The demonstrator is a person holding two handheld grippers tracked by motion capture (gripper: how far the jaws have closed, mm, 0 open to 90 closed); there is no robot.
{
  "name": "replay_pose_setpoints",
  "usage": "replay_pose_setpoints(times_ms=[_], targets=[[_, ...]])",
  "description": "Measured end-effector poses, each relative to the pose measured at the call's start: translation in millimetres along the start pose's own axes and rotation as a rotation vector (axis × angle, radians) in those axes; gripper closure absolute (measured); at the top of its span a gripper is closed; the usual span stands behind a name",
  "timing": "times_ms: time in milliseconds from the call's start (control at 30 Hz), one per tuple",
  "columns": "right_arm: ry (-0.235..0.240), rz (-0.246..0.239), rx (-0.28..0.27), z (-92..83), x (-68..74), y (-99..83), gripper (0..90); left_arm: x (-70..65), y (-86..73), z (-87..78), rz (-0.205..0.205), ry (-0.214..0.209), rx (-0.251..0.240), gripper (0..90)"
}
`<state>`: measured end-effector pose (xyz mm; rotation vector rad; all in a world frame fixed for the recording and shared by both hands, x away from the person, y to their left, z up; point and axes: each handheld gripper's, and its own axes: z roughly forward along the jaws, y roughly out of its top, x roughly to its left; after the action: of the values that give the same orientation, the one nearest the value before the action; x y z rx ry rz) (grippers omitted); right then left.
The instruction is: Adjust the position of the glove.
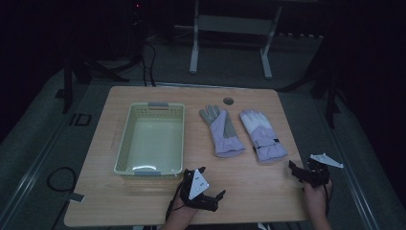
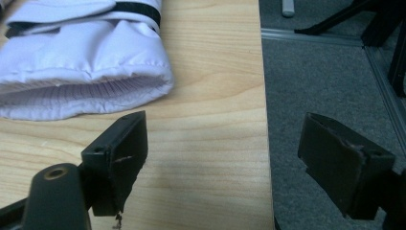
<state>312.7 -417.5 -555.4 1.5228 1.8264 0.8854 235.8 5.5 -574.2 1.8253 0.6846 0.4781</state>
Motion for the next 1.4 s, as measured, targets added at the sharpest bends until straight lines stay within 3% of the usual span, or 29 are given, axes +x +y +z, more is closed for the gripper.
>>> replay_pose_setpoints(times_ms=[167,300,533,700,767,967,1000,1067,1267,1400], targets=[[0.008,0.003,-0.001,-0.5,-0.3,-0.2,16.7,0.4,0.0,0.0,-0.005,0.001,0.001,0.1],[0.033,0.038,0.007,-2.9,1.1,-2.3,15.3,-0.3,-0.1,-0.2,0.002,0.001,-0.002,0.1],[0.029,0.046,0.005,-3.2,2.2,-2.4,14.6,-0.7,-0.4,-0.9,0.005,0.003,-0.005,0.1],[0.044,0.061,-0.020,-7.0,3.5,6.9,12.9,-1.0,-0.3,-0.8,0.007,0.003,-0.004,0.1],[0.043,0.041,-0.025,-6.7,6.8,15.0,12.4,-0.9,-0.3,-0.8,0.006,0.004,-0.004,0.2],[0.023,-0.054,-0.050,-5.6,28.7,40.4,12.2,-1.2,-0.5,-1.1,0.009,0.006,-0.007,0.1],[0.041,-0.069,-0.029,-4.6,33.2,45.8,13.1,-1.2,-0.5,-1.1,0.008,0.006,-0.008,0.2],[0.113,-0.051,-0.049,-3.7,41.9,54.1,13.6,-1.0,-0.5,-1.1,0.006,0.005,-0.008,0.1],[0.185,-0.035,-0.031,7.4,75.9,77.9,12.6,-1.4,-0.5,-1.0,0.007,0.003,-0.011,0.2],[0.246,-0.059,-0.055,16.1,98.6,88.2,12.1,-1.7,-0.6,-1.2,0.008,-0.008,-0.008,0.2]])
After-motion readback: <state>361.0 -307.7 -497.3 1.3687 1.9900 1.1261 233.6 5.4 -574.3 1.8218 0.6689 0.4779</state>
